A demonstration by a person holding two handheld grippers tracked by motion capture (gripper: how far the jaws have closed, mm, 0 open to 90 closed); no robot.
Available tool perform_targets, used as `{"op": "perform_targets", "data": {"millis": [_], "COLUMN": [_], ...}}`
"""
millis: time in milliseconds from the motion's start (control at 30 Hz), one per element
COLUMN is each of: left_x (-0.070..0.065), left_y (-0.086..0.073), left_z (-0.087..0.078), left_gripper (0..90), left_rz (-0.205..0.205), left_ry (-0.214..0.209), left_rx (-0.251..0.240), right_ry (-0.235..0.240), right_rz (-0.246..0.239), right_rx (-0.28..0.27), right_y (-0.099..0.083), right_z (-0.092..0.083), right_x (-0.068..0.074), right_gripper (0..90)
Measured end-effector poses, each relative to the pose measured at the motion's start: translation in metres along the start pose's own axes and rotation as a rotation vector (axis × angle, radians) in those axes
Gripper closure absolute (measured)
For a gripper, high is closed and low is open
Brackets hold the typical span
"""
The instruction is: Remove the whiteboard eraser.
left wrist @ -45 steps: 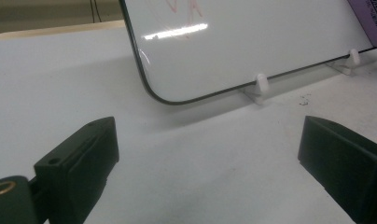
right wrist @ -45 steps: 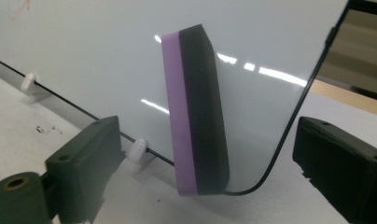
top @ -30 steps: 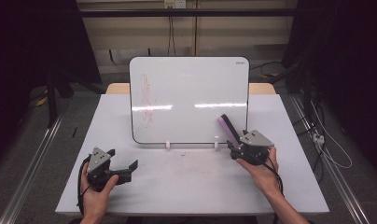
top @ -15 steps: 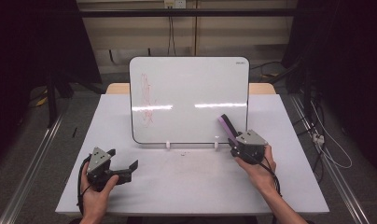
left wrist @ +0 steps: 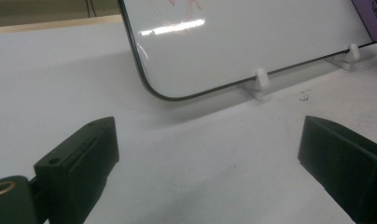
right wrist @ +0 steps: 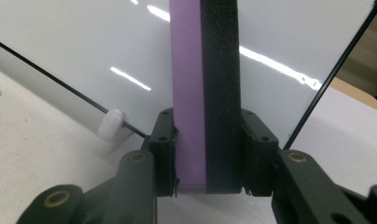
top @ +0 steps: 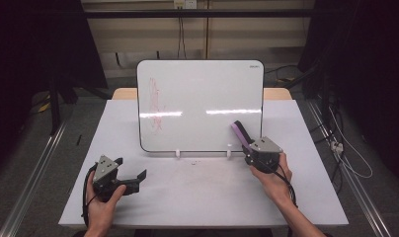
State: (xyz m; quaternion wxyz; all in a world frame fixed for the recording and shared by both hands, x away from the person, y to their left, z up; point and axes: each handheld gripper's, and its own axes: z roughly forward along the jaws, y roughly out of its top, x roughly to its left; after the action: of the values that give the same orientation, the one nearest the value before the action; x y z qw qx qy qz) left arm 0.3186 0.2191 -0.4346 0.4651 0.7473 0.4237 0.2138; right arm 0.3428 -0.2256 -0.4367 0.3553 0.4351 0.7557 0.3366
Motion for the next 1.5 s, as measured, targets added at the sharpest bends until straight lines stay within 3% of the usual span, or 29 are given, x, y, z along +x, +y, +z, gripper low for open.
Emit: {"op": "perform_targets", "data": {"millis": [400, 633, 833, 867, 933, 1200, 1333, 1500], "left_x": [-0.001, 0.0, 0.001, 0.0, -0.001, -0.009, -0.017, -0.026], "left_y": [0.0, 0.0, 0.001, 0.003, 0.005, 0.016, 0.027, 0.039], "left_z": [0.0, -0.001, 0.0, 0.0, 0.001, 0.009, 0.013, 0.021], "left_gripper": [4.9, 4.8, 6.1, 6.4, 6.3, 5.8, 6.4, 6.4], "left_rz": [-0.001, -0.008, -0.023, -0.022, -0.03, -0.01, 0.017, 0.017], "left_ry": [0.01, 0.013, 0.01, 0.018, 0.016, -0.005, -0.026, -0.05], "left_rx": [-0.003, -0.011, -0.019, -0.048, -0.057, -0.07, -0.091, -0.106], "right_ry": [0.023, 0.055, 0.096, 0.111, 0.134, 0.194, 0.23, 0.272], "right_rz": [0.019, 0.051, 0.105, 0.12, 0.135, 0.162, 0.148, 0.149], "right_rx": [-0.059, -0.13, -0.169, -0.185, -0.198, -0.244, -0.261, -0.295], "right_y": [0.001, 0.002, 0.002, 0.003, 0.004, 0.01, 0.017, 0.026], "right_z": [-0.008, -0.011, -0.012, -0.011, -0.012, -0.007, -0.003, -0.001], "right_x": [-0.002, 0.001, 0.004, 0.004, 0.004, 0.015, 0.025, 0.034], "right_gripper": [63.9, 63.9, 63.8, 63.8, 63.9, 63.9, 63.8, 63.8]}}
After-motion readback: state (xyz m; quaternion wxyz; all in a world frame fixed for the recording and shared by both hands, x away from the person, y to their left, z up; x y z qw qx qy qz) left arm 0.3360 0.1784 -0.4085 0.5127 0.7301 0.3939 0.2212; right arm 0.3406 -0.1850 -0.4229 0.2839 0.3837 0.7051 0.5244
